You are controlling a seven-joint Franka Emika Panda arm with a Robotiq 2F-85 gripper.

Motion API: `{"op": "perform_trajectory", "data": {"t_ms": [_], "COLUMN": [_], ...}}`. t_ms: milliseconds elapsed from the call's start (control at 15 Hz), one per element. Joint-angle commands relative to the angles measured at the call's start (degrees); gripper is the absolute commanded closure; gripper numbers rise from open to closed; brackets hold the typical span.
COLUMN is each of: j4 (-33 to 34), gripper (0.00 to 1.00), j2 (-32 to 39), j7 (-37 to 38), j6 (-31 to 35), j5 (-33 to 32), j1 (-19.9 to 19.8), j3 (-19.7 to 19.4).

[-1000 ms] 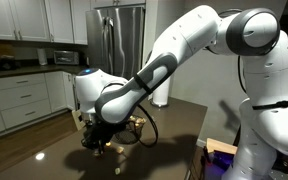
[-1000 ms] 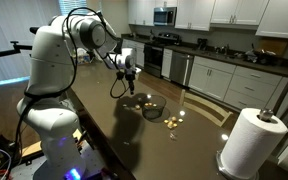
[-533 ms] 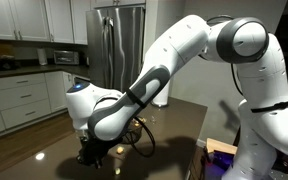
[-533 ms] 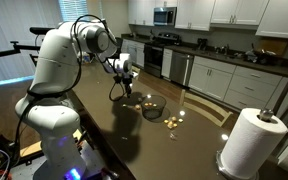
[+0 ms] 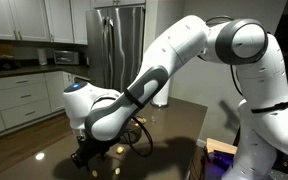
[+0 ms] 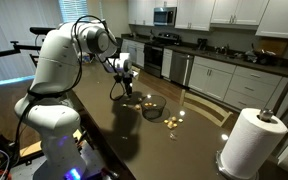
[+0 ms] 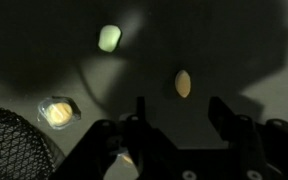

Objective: Remove the sweet from the basket and put it on the table

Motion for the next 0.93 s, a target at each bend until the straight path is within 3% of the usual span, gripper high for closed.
{"op": "perform_trajectory", "data": {"t_ms": [0, 867], "j4": [1.7, 2.2], "gripper": [0.03, 0.0], "j2": [-0.7, -1.2], "j7": [0.3, 0.3], "j6": [-2.4, -0.6], "j5": [-0.4, 0.0], "j1": [1.4, 0.9], "j3": [-1.6, -3.4]}}
